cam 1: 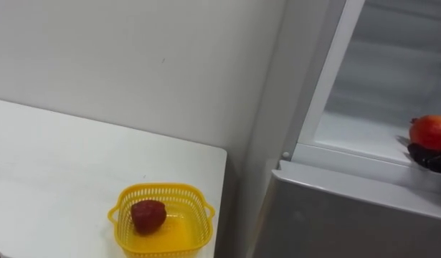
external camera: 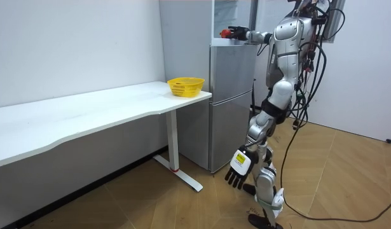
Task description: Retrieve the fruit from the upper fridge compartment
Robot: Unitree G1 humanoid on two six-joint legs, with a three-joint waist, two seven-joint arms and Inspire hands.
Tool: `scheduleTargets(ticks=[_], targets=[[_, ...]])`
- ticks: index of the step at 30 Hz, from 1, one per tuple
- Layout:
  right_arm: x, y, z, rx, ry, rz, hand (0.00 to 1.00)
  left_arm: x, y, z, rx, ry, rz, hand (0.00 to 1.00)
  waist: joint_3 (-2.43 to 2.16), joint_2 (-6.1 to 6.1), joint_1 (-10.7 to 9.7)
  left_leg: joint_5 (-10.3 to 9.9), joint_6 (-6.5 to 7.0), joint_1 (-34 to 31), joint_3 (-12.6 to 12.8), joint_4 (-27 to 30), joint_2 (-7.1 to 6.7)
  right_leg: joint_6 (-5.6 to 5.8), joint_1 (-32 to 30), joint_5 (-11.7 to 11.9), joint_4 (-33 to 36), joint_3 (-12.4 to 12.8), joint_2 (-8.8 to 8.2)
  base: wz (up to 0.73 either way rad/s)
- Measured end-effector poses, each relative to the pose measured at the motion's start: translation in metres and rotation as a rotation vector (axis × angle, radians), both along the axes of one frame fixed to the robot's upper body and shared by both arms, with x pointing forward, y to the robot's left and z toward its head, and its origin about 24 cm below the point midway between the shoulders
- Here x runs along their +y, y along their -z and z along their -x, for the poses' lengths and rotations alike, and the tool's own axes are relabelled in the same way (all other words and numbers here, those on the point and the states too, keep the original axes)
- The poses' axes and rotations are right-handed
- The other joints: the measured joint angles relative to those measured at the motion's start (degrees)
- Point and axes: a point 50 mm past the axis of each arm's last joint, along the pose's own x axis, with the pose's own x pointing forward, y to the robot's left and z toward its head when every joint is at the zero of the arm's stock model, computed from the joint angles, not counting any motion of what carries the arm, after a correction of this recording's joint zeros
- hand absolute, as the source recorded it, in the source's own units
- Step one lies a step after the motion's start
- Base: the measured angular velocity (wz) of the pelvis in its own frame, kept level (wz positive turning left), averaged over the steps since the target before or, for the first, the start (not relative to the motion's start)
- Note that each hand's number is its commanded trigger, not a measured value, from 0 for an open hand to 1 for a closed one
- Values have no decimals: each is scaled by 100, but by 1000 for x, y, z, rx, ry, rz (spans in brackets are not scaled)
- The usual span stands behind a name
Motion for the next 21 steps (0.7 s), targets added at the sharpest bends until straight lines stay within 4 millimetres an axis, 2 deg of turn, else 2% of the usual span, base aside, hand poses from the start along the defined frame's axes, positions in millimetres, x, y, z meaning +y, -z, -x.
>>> scheduleTargets(ticks=[16,21], targets=[[4,0,-2,0,-28,7,0,-2,1,1,11,13,4,0,-3,4,-13,0,-1,17,-6,-3,9,-3,-6,0,1,43,25,0],[12,-2,-8,8,-62,27,0,-7,4,2,36,43,18,0,7,-14,-18,0,-1,50,-8,1,9,-14,-10,8,15,115,33,-8]])
